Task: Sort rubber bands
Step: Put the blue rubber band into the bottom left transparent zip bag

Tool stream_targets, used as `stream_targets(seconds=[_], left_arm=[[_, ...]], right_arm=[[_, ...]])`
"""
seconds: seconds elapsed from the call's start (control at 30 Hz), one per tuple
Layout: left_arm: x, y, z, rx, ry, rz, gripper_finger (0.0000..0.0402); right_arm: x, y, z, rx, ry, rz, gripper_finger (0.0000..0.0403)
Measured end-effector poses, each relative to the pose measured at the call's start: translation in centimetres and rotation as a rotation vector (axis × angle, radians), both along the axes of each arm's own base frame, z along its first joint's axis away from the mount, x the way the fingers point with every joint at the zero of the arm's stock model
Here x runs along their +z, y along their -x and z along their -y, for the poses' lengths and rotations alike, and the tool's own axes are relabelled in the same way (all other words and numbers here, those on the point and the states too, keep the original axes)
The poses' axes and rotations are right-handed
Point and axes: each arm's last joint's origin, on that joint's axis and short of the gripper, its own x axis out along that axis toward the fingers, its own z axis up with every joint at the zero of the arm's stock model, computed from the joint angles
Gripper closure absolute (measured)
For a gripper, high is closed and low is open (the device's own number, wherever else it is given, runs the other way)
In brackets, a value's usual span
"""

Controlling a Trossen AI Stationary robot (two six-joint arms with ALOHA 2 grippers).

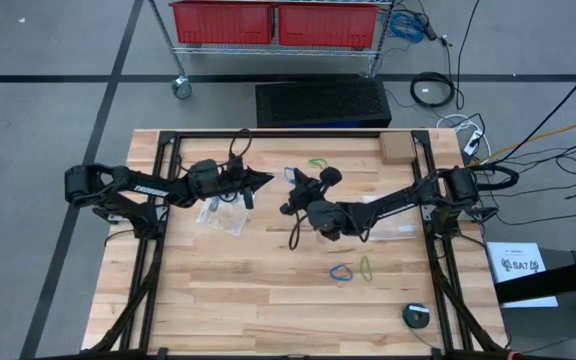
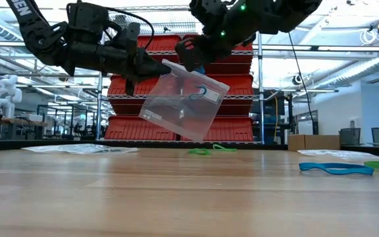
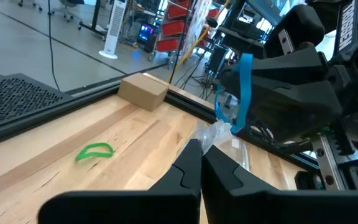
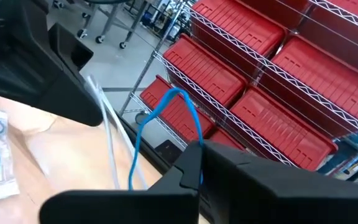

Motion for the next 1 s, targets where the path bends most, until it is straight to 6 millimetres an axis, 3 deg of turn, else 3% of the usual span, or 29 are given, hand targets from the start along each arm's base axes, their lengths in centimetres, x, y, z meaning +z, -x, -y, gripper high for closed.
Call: stream_targets(seconds=[0.37, 0.77, 1.0], left_arm=[[0.3, 0.0, 0.0, 0.000, 0.013, 0.033, 0.0400], [0.3, 0.0, 0.0, 0.001, 0.014, 0.031, 0.0400], [0.3, 0.0, 0.0, 0.000, 0.015, 0.029, 0.0400]], right_arm=[[-0.2, 0.0, 0.6, -0.003, 0.001, -0.023, 0.0403], [-0.9, -0.3, -0.4, 0.185, -0.030, -0.098, 0.0403], [-1.5, -0.3, 0.5, 0.230, -0.091, -0.103, 0.0403]])
